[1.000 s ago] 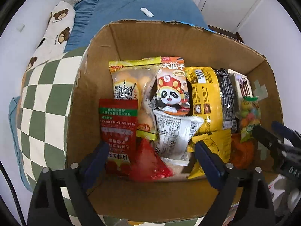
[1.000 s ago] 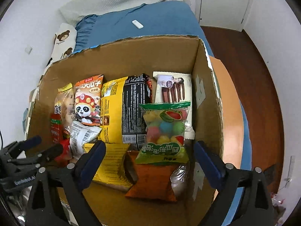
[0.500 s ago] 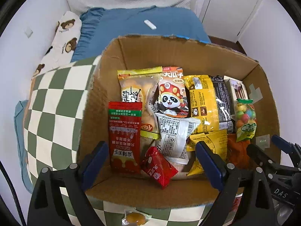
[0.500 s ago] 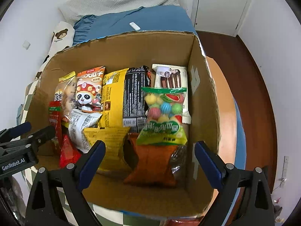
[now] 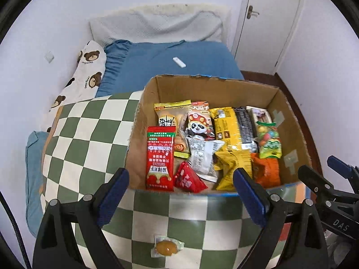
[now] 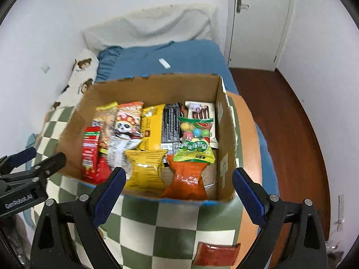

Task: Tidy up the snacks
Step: 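Withdraw both tools from the box toward the last snacks, then grasp the round orange candy with left tool while right tool grasps brown jerky pack, then carry both snacks into the box and open both tools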

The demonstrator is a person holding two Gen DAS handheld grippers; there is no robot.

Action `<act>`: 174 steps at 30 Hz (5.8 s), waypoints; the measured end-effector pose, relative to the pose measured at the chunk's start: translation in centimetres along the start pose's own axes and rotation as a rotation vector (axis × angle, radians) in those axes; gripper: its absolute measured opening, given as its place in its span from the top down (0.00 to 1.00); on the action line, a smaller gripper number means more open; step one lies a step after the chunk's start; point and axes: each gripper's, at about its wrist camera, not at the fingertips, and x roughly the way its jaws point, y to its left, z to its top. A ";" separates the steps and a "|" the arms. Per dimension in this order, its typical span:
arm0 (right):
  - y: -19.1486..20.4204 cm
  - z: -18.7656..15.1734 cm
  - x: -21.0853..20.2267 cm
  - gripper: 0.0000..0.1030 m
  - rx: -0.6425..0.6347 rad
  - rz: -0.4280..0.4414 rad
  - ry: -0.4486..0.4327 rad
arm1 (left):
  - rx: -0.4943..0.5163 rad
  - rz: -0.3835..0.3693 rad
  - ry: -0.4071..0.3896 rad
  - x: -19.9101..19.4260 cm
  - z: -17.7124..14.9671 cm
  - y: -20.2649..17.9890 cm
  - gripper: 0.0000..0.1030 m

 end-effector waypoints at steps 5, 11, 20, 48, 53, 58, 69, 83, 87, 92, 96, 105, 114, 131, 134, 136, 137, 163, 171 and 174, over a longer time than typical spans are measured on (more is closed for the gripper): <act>0.3 -1.3 -4.1 0.05 -0.008 0.000 -0.073 | 0.002 -0.015 -0.059 -3.5 -1.2 -0.1 0.08; 0.7 -2.7 -8.7 0.05 -0.024 -0.008 -0.152 | 0.013 -0.032 -0.125 -7.3 -2.8 -0.4 0.08; 1.2 -4.5 -12.9 0.05 -0.016 0.008 -0.210 | 0.007 -0.041 -0.170 -10.5 -4.1 -0.1 0.08; -11.6 -20.7 8.4 0.33 0.663 0.354 0.352 | -0.102 0.124 0.276 5.6 -15.1 4.2 0.08; -5.6 -19.7 5.9 0.30 0.455 0.411 0.329 | -0.148 0.137 0.306 6.4 -16.1 6.0 0.08; 0.1 -17.5 4.2 0.22 -0.040 0.159 0.246 | -0.156 0.133 0.345 7.5 -16.9 7.0 0.08; 3.5 -19.0 11.1 0.35 -0.241 0.096 0.404 | -0.031 0.096 0.397 10.3 -17.1 4.7 0.08; 0.6 -18.2 12.5 0.33 -0.045 0.048 0.438 | 0.060 0.004 0.484 16.0 -16.7 2.9 0.45; 0.3 -18.5 12.4 0.36 -0.059 0.040 0.420 | 0.075 0.016 0.462 15.0 -16.5 2.4 0.57; 0.3 -18.5 11.0 0.41 -0.043 0.065 0.387 | 0.024 -0.017 0.449 13.6 -15.6 3.1 0.57; -0.6 -17.6 9.4 0.43 0.000 0.113 0.364 | 0.005 -0.066 0.391 10.3 -14.0 2.8 0.57; -1.1 -10.4 2.8 0.43 0.104 0.276 0.217 | -0.015 -0.248 0.208 1.6 -5.5 0.6 0.57; 0.0 0.4 1.6 0.43 0.080 0.271 0.072 | 0.031 -0.201 0.148 3.8 4.8 -0.6 0.57; 1.3 8.9 15.8 0.42 0.083 0.173 0.268 | -0.023 -0.209 0.518 20.1 11.2 -2.0 0.56; 1.1 8.9 17.3 0.37 0.102 0.167 0.305 | -0.028 -0.196 0.544 20.9 11.2 -2.1 0.55; 1.0 8.8 17.9 0.25 0.106 0.169 0.324 | -0.022 -0.178 0.525 20.9 11.3 -2.0 0.44; 1.1 8.7 18.1 0.14 0.096 0.156 0.332 | -0.019 -0.167 0.513 20.7 11.4 -1.9 0.31; -0.1 6.6 11.5 0.02 0.050 -0.009 0.245 | 0.022 -0.044 0.251 11.4 8.6 -0.3 0.06; 0.9 5.2 5.4 0.02 0.012 -0.021 0.115 | 0.020 -0.031 0.109 5.3 6.5 -0.1 0.06; 1.3 4.4 2.4 0.02 0.001 -0.026 0.055 | 0.034 -0.017 0.040 2.3 5.3 -0.1 0.06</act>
